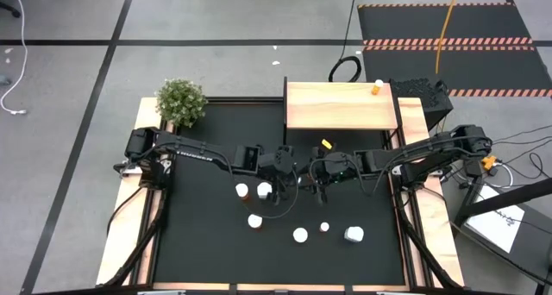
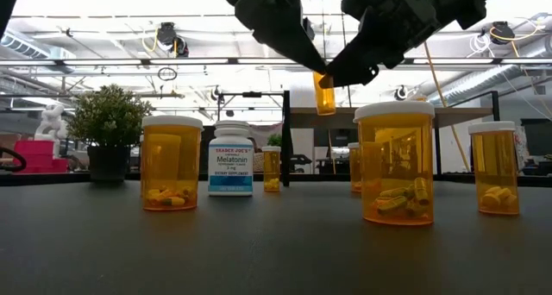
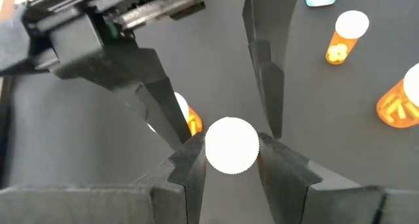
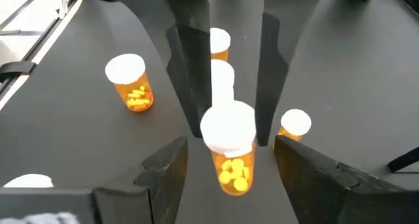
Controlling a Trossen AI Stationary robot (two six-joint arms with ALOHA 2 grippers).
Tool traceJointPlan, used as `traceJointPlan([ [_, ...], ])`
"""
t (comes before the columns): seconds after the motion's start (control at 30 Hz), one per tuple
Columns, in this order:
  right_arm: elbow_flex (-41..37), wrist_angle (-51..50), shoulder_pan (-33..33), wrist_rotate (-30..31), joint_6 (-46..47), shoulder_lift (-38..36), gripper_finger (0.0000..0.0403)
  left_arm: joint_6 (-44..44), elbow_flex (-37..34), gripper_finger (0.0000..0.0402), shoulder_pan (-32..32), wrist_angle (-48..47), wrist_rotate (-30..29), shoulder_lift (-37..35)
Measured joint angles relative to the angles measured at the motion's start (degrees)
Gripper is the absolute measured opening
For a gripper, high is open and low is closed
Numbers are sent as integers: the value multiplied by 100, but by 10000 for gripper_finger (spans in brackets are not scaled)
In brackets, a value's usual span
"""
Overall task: Pick and place medicine bottles onto shelf by color
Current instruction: Put the small orange pill bottle on the shelf
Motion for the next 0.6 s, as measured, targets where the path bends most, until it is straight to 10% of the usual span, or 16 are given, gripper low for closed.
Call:
traceJointPlan([
  [0.6,-4,-48,0,0,-324,0,149,11,0,127,-4,109,2,0],
])
